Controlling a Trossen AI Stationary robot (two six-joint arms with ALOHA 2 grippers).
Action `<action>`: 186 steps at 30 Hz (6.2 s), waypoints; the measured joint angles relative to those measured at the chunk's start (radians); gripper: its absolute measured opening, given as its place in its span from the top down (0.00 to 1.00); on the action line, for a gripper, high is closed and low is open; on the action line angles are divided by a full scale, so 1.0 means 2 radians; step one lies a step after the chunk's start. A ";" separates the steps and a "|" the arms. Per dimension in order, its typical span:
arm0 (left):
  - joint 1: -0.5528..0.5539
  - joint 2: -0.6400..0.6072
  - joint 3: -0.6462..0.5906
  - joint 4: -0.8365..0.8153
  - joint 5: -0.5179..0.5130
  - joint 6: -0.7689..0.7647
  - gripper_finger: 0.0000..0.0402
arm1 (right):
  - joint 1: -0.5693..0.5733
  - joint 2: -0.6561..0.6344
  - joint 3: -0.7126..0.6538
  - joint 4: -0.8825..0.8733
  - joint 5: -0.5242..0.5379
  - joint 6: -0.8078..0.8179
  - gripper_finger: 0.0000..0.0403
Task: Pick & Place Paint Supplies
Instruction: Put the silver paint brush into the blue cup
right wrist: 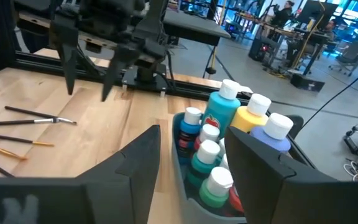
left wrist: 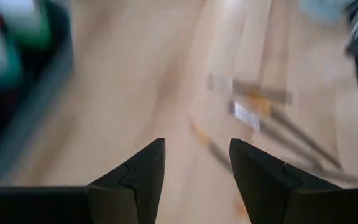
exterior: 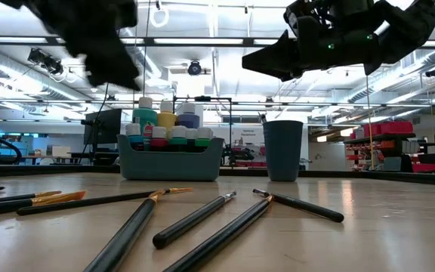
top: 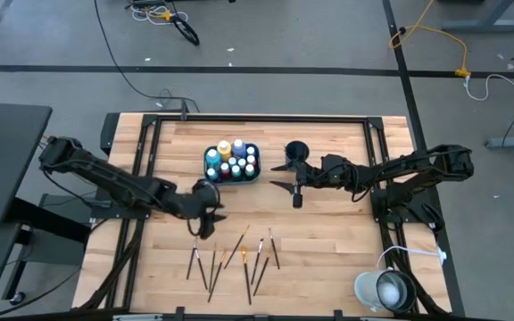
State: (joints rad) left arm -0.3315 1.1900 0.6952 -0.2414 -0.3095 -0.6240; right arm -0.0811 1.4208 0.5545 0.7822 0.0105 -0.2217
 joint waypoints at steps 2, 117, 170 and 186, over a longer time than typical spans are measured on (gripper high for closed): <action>-0.012 0.003 0.010 -0.065 0.026 -0.068 0.53 | 0.000 0.000 0.000 0.000 0.000 0.000 0.55; -0.085 0.159 -0.012 -0.099 0.067 -0.422 0.98 | 0.000 0.000 0.000 -0.007 -0.002 -0.017 0.55; 0.102 0.056 -0.012 0.485 -0.061 0.284 1.00 | -0.018 0.009 0.111 -0.109 -0.077 0.133 0.55; 0.102 0.056 -0.011 0.511 -0.061 0.302 1.00 | -0.018 0.125 0.160 0.003 -0.132 0.155 0.55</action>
State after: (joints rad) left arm -0.1268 1.3022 0.6724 0.7799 -0.4320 -0.0200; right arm -0.1162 1.6714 0.8749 0.7883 -0.2545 0.0888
